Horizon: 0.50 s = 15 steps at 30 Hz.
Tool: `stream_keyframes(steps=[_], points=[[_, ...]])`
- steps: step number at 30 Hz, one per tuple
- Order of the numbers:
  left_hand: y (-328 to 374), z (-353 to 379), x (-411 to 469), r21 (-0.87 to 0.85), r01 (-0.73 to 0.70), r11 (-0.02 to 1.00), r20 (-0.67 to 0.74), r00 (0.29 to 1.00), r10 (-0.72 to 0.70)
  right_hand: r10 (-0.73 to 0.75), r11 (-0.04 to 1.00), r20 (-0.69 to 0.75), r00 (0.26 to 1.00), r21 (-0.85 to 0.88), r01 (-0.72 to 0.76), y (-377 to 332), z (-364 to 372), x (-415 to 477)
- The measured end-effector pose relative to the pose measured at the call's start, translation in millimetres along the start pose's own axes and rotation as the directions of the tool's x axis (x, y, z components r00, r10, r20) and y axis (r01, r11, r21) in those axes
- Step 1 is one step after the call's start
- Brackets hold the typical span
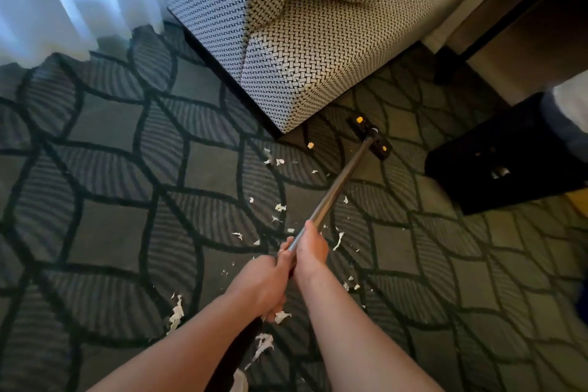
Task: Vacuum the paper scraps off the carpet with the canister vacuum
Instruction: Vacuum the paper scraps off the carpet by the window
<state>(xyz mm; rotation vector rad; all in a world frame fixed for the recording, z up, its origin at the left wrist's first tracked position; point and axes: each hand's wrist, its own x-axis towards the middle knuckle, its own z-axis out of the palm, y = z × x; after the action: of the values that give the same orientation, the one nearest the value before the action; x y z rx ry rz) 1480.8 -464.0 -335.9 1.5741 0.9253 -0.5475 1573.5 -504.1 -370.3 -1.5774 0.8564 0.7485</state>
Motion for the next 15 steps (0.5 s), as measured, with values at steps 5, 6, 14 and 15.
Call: stream_keyframes(steps=[5,6,14,15], points=[[31.8,-18.1,46.2,0.013,-0.014,1.0,0.018,1.0,0.014,0.021,0.999,-0.025,0.999,0.032,-0.02,-38.4,26.4,33.6],[38.0,-19.6,55.3,0.03,-0.021,0.999,0.016,1.0,0.021,0.022,0.999,-0.029,0.999,0.031,-0.022,-45.9,28.9,40.6],[91.9,-24.3,140.4,0.062,0.0,0.998,0.045,0.999,-0.003,0.062,0.997,-0.05,0.997,0.042,-0.06,-105.0,55.3,113.5],[98.4,-23.5,149.8,0.054,0.01,0.998,0.047,0.999,-0.013,0.069,0.997,-0.054,0.996,0.035,-0.068,-111.9,57.2,122.4]])
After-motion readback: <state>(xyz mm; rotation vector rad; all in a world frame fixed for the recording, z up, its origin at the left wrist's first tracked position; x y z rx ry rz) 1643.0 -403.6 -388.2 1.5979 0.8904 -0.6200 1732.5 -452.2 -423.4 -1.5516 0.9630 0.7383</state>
